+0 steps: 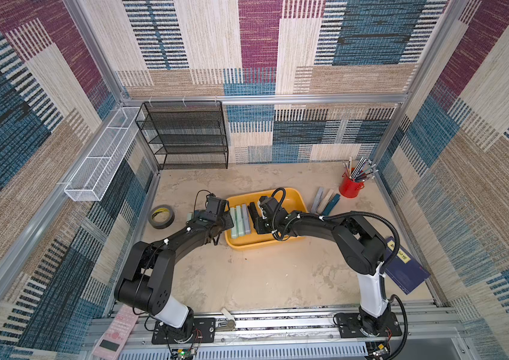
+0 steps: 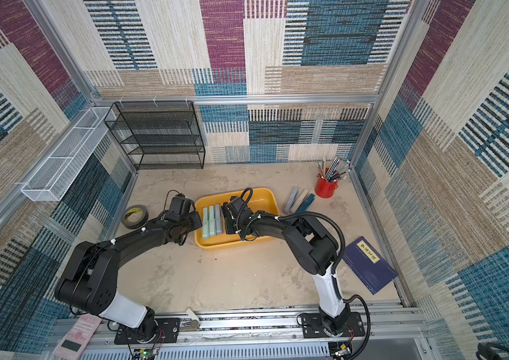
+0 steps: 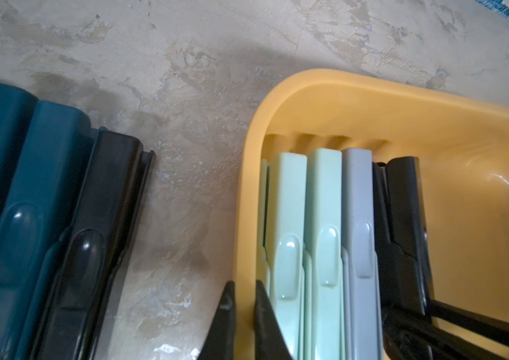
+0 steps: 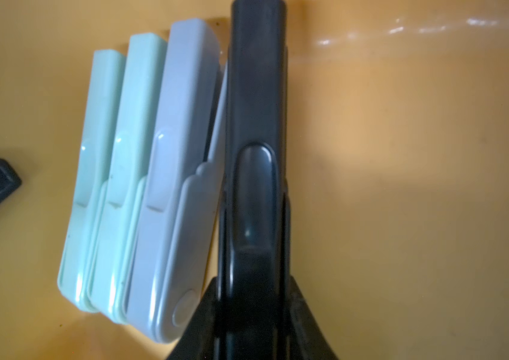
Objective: Put the pruning pliers into the storage box
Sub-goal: Place the pruning pliers in the storage box, then adjust the pruning pliers at the center of the board.
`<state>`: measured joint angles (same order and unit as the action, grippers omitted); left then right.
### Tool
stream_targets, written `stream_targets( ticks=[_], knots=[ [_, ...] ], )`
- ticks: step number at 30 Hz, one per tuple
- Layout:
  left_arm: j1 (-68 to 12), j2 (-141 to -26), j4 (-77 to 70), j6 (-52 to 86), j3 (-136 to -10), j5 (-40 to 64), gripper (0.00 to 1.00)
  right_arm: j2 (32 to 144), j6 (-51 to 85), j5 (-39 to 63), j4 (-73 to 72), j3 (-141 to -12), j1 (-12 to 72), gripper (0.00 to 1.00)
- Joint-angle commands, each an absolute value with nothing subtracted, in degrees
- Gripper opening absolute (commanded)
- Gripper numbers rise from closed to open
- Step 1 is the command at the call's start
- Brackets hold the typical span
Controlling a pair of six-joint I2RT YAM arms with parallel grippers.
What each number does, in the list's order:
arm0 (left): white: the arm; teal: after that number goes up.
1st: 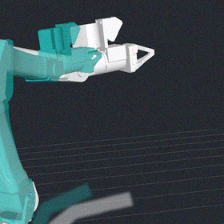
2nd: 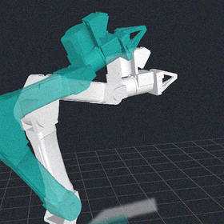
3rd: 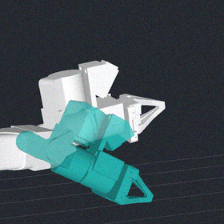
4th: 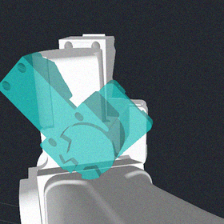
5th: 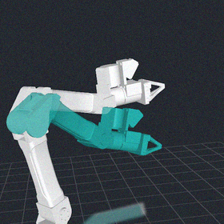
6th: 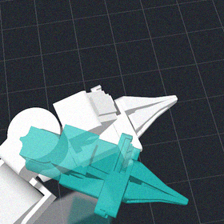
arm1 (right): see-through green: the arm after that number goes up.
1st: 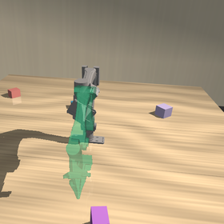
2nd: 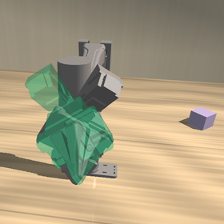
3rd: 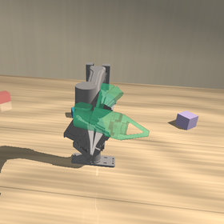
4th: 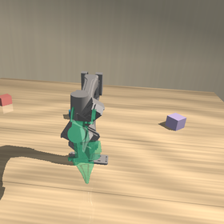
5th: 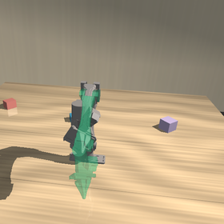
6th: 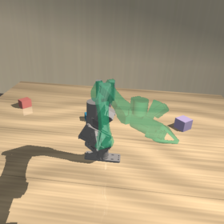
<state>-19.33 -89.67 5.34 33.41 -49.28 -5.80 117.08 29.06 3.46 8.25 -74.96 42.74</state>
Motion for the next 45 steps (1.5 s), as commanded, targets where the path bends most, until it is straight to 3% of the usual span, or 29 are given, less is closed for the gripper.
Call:
stream_targets(
  ticks=[1,8,29,39,45],
  knots=[
    [-19.3,-89.6,7.1,33.5,-48.7,-5.9,0.11,117.8,30.5,4.4,7.0,-75.5,42.8,0.31],
    [-19.4,-89.7,6.9,33.2,-48.4,-5.5,0.11,117.2,30.7,5.4,7.1,-76.2,42.9,0.41],
    [-19.5,-89.6,6.9,32.5,-48.3,-5.4,0.1,117.3,31.6,11.0,4.8,-77.0,42.8,0.41],
    [-19.5,-89.2,7.7,31.0,-49.2,-6.0,0.1,106.8,28.8,6.1,9.4,-74.9,39.0,0.44],
    [-19.4,-88.4,8.0,29.3,-49.4,-6.7,0.1,94.6,28.9,0.1,13.1,-66.8,30.9,0.46]
  ],
)
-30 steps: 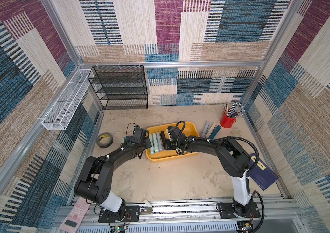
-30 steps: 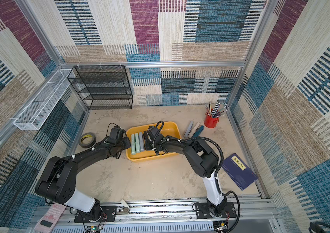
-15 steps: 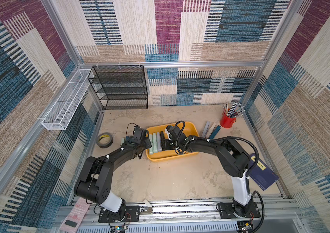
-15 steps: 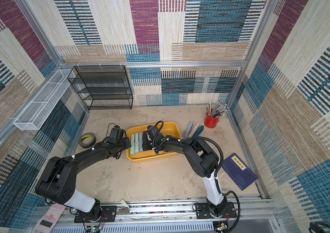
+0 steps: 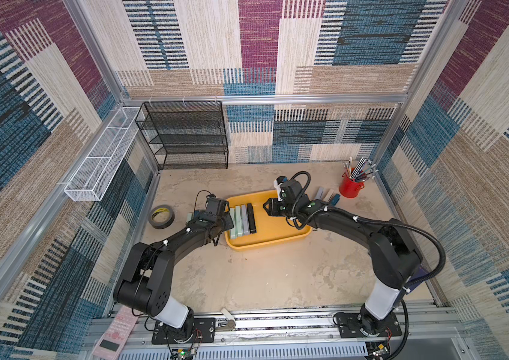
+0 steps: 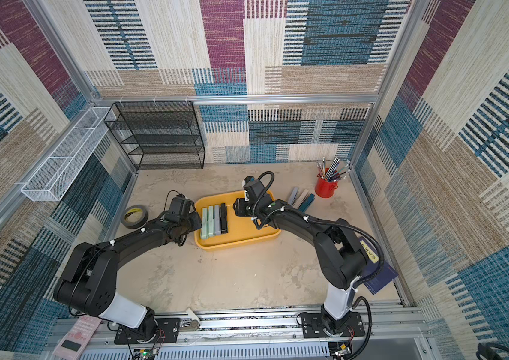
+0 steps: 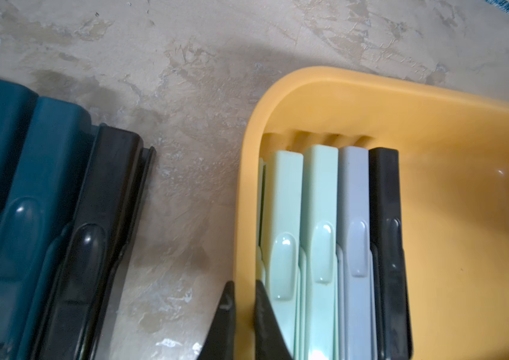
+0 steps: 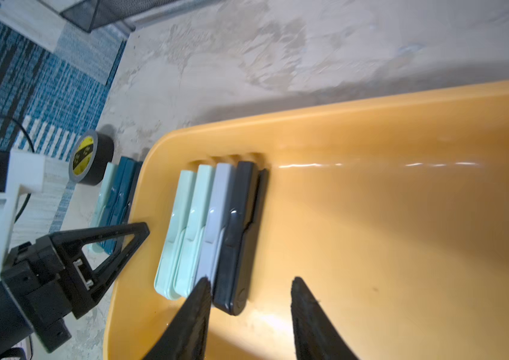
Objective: Put the pruning pliers into the storage box
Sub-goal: Adjust the pruning pliers at the center of the board.
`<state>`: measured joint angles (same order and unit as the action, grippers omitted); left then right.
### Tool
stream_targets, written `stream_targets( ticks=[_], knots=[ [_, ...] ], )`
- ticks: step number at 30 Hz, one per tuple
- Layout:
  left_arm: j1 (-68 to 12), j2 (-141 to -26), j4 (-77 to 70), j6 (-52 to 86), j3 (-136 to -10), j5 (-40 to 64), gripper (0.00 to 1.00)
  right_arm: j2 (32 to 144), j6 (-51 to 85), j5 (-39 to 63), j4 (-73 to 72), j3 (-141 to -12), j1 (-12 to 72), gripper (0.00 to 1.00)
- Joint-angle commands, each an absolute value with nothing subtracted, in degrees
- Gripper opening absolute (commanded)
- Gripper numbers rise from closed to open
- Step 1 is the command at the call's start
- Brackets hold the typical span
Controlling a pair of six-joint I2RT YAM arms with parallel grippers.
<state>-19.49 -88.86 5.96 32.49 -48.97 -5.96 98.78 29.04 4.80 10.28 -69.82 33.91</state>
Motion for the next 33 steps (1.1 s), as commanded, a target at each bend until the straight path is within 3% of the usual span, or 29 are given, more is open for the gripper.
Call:
stream_targets(
  ticks=[1,7,12,19,33],
  knots=[
    [-19.4,-88.4,8.0,29.1,-49.6,-6.6,0.1,92.6,29.0,-0.7,13.4,-64.9,29.1,0.46],
    [-19.3,-89.3,8.6,27.9,-50.3,-6.8,0.1,83.0,28.9,-2.9,14.6,-53.9,16.8,0.5],
    [-19.4,-89.7,8.7,27.3,-50.7,-6.3,0.1,83.1,26.1,-2.8,14.5,-49.4,9.1,0.53],
    [-19.3,-89.6,8.8,26.9,-50.4,-6.0,0.1,90.7,22.1,-2.8,13.4,-51.6,7.2,0.61],
    [-19.3,-90.9,9.1,26.4,-50.8,-6.3,0.1,99.6,18.6,1.7,11.4,-56.7,7.1,0.65]
  ],
)
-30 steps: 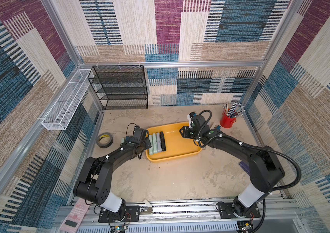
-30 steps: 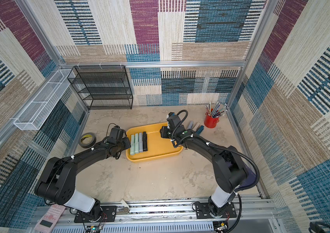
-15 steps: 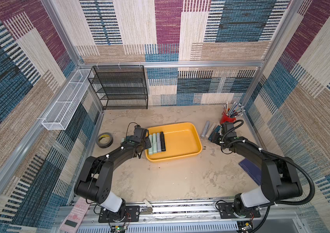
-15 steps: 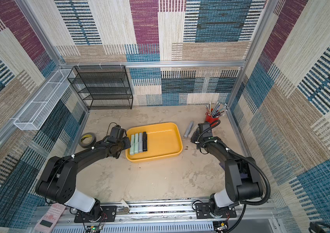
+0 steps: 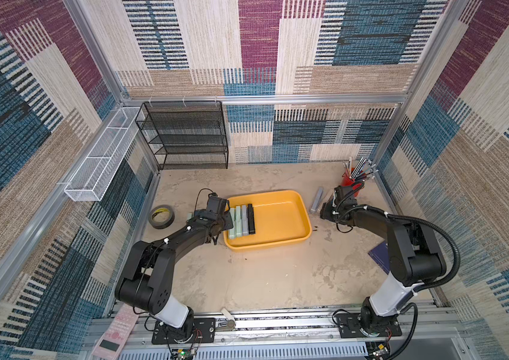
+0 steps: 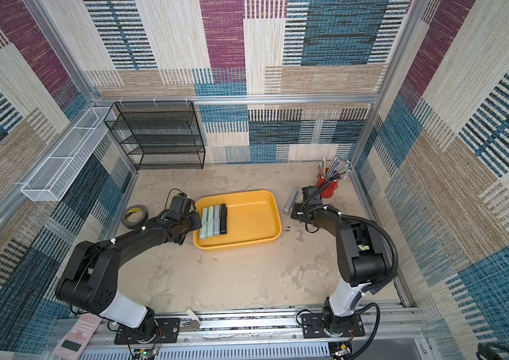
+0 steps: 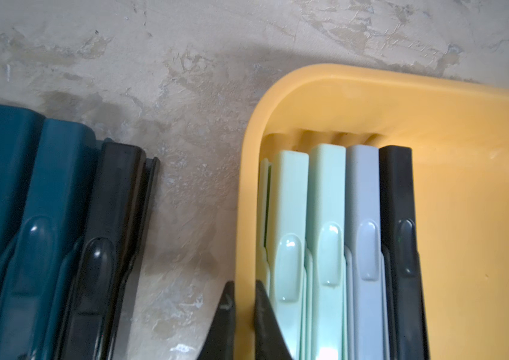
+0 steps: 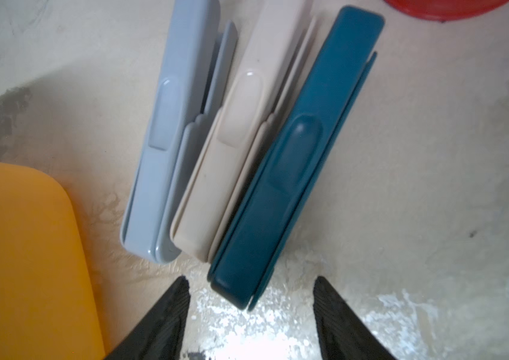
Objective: Put the pruning pliers into the storage box
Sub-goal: Adjust the pruning pliers at the center of the board.
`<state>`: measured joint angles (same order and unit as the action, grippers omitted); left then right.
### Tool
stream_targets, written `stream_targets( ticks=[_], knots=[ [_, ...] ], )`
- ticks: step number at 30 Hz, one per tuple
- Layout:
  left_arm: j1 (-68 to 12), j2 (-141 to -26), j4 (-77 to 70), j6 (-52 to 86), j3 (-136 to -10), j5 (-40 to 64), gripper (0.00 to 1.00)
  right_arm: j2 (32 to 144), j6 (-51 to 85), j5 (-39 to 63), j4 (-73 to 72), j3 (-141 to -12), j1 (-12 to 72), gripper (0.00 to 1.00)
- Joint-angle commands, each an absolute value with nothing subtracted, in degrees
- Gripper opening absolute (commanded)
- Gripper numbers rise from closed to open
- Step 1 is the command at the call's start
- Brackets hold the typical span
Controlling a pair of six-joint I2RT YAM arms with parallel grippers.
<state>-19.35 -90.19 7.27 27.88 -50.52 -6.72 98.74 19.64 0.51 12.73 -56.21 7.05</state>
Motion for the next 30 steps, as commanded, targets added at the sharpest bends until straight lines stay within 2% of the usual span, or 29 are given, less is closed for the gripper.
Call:
stream_targets(
  ticks=[1,7,20,26,30],
  knots=[
    [-19.3,-90.9,9.2,26.3,-50.9,-6.3,0.1,100.0,18.5,1.4,11.4,-56.7,7.0,0.65],
    [-19.3,-91.6,9.4,26.2,-51.5,-6.4,0.1,101.4,18.1,-1.4,12.1,-56.8,7.0,0.63],
    [-19.2,-91.7,9.5,25.8,-51.9,-6.2,0.1,95.2,18.6,-5.8,13.3,-51.7,4.4,0.59],
    [-19.2,-91.8,9.3,25.7,-52.0,-5.8,0.1,91.8,17.3,-6.4,13.6,-50.6,3.8,0.61],
    [-19.3,-92.2,9.5,25.6,-52.5,-5.6,0.1,94.1,16.6,-3.4,12.9,-52.1,3.8,0.63]
  ],
)
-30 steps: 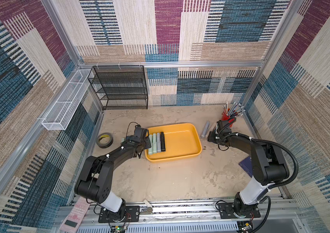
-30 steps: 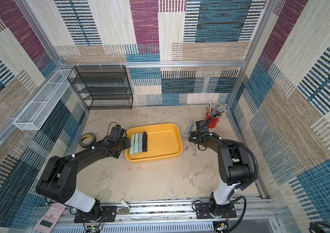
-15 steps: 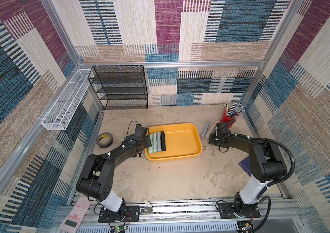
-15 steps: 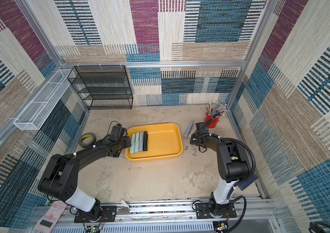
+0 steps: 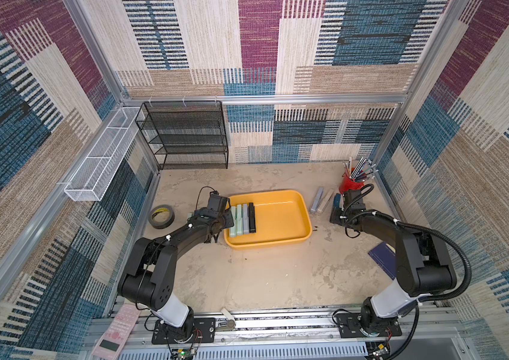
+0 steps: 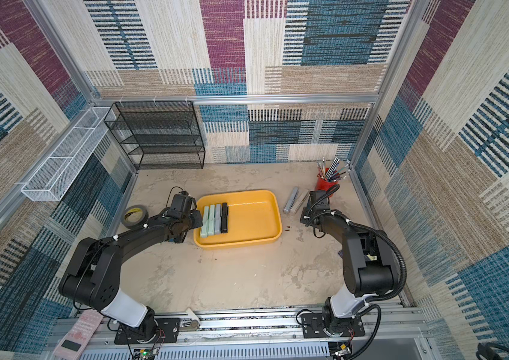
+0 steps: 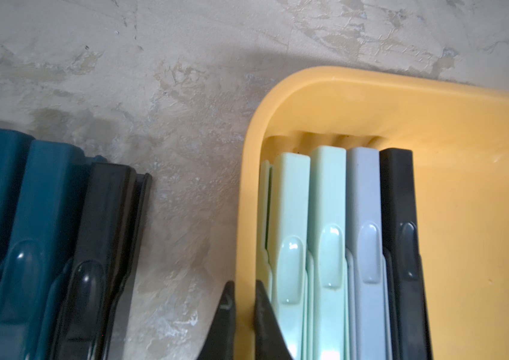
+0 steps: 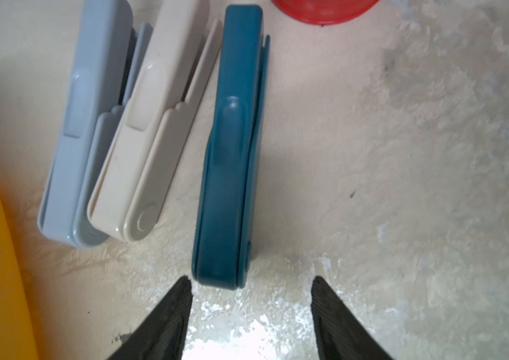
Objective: Put the pruning pliers into the storage box
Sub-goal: Adjust the pruning pliers at the center of the board, then pick up the pruning pliers from the center of the board.
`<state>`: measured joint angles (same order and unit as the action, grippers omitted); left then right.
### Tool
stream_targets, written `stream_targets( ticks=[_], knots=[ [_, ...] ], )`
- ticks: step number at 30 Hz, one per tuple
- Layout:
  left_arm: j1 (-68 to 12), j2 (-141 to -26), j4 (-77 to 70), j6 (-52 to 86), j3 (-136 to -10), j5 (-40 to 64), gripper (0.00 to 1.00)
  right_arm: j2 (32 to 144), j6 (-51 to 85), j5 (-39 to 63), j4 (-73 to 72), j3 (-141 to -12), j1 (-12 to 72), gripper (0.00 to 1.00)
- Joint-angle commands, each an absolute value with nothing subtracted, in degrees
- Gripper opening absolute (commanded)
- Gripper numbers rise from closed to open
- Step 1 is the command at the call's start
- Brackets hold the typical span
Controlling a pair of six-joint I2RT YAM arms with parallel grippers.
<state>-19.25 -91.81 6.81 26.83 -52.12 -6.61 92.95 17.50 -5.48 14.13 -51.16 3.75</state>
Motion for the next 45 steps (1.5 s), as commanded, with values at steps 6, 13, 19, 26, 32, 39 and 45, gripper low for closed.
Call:
stream_targets(
  ticks=[6,13,19,26,32,39,45],
  knots=[
    [-19.2,-91.1,10.3,25.1,-52.2,-6.6,0.1,97.6,16.3,-1.1,11.4,-54.6,3.7,0.63],
    [-19.2,-91.3,10.4,25.0,-52.4,-6.8,0.1,100.7,16.4,-2.8,10.5,-55.9,3.6,0.58],
    [-19.2,-91.8,10.3,24.9,-52.7,-6.6,0.1,101.4,17.1,-4.6,9.0,-56.1,3.4,0.48],
    [-19.2,-92.0,10.3,25.1,-52.5,-6.4,0.1,99.9,17.0,-4.7,9.1,-54.4,3.4,0.38],
    [-19.2,-92.0,9.6,25.3,-52.5,-6.0,0.1,95.8,15.7,-4.8,10.7,-52.9,3.4,0.31],
    [-19.2,-91.8,9.0,25.8,-52.1,-5.1,0.1,89.6,14.0,-3.1,14.4,-53.3,3.5,0.27],
    [-19.2,-91.5,8.0,26.6,-52.3,-4.6,0.1,82.2,15.4,-4.3,18.3,-55.3,9.0,0.27]
  ],
)
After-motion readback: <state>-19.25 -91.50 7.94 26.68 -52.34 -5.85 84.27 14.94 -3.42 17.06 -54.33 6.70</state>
